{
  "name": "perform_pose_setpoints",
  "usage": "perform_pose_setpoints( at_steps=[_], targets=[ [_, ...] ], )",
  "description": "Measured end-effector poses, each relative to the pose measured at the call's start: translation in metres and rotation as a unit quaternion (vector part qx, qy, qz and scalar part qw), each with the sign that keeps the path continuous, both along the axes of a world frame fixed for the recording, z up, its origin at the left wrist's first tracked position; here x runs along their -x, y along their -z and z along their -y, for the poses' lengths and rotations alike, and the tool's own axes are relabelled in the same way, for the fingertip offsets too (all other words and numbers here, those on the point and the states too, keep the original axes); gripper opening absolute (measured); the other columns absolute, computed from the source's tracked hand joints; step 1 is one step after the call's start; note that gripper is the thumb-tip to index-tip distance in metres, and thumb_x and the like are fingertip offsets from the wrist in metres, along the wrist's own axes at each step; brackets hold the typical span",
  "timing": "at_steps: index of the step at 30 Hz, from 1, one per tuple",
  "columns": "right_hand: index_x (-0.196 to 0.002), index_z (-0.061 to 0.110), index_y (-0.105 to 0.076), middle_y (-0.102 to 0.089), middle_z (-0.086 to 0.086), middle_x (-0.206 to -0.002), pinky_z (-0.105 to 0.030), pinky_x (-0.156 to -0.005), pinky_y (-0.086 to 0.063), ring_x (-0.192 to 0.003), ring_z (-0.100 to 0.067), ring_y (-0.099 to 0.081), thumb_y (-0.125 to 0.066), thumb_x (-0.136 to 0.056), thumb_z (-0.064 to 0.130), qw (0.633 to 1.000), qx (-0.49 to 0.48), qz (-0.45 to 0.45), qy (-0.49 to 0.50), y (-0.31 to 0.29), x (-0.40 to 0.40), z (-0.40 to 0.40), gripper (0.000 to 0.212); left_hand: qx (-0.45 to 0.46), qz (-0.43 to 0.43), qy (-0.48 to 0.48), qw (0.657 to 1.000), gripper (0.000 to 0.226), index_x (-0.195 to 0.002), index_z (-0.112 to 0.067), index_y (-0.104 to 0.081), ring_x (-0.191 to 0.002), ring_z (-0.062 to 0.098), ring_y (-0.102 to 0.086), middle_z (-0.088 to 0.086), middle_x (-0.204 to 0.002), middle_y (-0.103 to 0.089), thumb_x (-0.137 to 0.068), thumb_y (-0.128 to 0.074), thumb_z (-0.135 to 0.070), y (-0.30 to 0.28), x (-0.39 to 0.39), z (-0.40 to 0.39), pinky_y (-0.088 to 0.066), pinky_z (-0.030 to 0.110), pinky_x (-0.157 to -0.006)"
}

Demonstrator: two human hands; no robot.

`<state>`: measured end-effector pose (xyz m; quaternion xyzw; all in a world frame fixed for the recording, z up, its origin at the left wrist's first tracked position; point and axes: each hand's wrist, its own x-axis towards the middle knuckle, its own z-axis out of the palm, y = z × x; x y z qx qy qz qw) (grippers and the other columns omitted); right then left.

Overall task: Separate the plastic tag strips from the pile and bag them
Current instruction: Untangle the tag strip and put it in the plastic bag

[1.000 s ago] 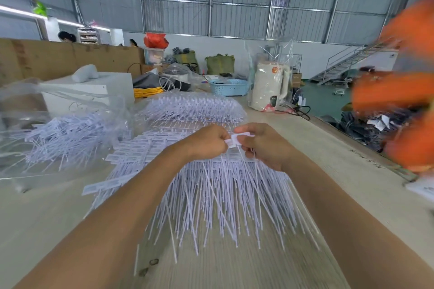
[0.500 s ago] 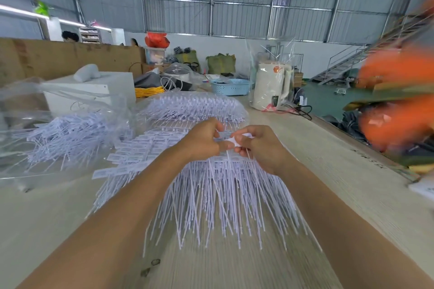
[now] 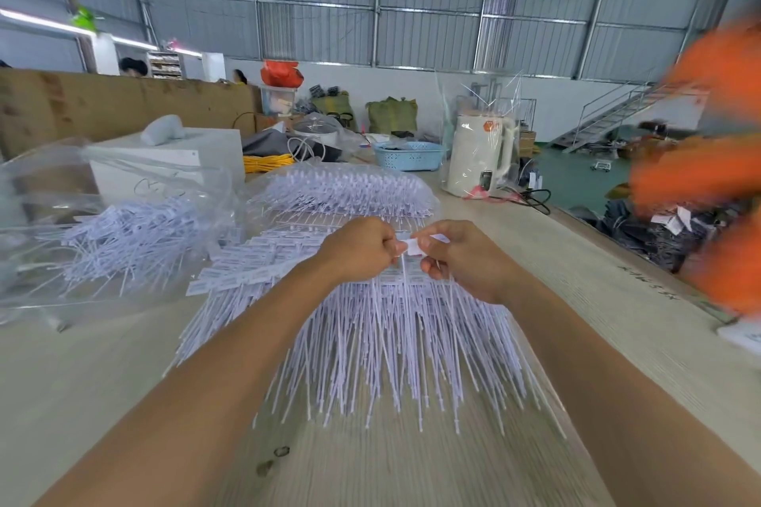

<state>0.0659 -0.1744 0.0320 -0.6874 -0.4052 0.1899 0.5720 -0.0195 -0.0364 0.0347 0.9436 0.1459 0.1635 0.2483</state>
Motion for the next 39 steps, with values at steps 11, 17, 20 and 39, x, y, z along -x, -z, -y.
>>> perform_pose_setpoints(
  at_steps=[11, 17, 20, 39],
  targets=[
    [-0.08, 0.008, -0.059, -0.052, -0.001, -0.066, -0.018, -0.055, -0.036, -0.059, -0.008, -0.046, -0.057, -0.088, -0.001, 0.966, -0.027, 0.225, 0.126, 0.005, 0.002, -0.007, 0.012, 0.228, 0.017, -0.021, 0.973, 0.024, -0.068, -0.011, -0.061, -0.052, 0.012, -0.046, 0.0, -0.061, -0.055, -0.09, -0.059, -0.019, -0.014, -0.003, 0.005, -0.031, 0.022, -0.049],
    [-0.095, 0.0, -0.062, -0.057, -0.007, -0.081, -0.022, -0.061, -0.043, -0.072, -0.018, -0.053, -0.054, -0.089, 0.001, 0.953, 0.028, 0.216, 0.21, 0.004, -0.019, -0.005, 0.01, 0.212, -0.026, -0.026, 0.976, 0.039, -0.056, -0.014, -0.047, -0.036, 0.01, -0.034, -0.006, -0.039, -0.043, -0.092, -0.058, -0.023, -0.017, -0.002, 0.002, -0.025, 0.019, -0.041],
    [-0.082, 0.005, -0.058, -0.053, -0.01, -0.065, -0.016, -0.043, -0.04, -0.053, -0.015, -0.05, -0.055, -0.091, 0.004, 0.979, 0.033, 0.087, 0.183, 0.004, -0.029, 0.008, 0.01, 0.155, -0.021, -0.011, 0.988, 0.04, -0.056, -0.013, -0.051, -0.044, 0.012, -0.04, -0.001, -0.049, -0.046, -0.095, -0.053, -0.021, -0.014, 0.005, -0.001, -0.032, 0.022, -0.05],
    [-0.082, 0.001, -0.059, -0.06, -0.016, -0.065, -0.022, -0.05, -0.053, -0.044, -0.012, -0.058, -0.055, -0.089, -0.004, 0.994, -0.024, -0.039, 0.094, 0.013, 0.007, -0.007, 0.009, 0.048, 0.006, 0.014, 0.999, 0.033, -0.101, -0.009, -0.06, -0.081, 0.015, -0.054, 0.002, -0.091, -0.057, -0.082, -0.071, -0.033, 0.011, 0.006, 0.004, -0.043, 0.03, -0.075]
  ],
)
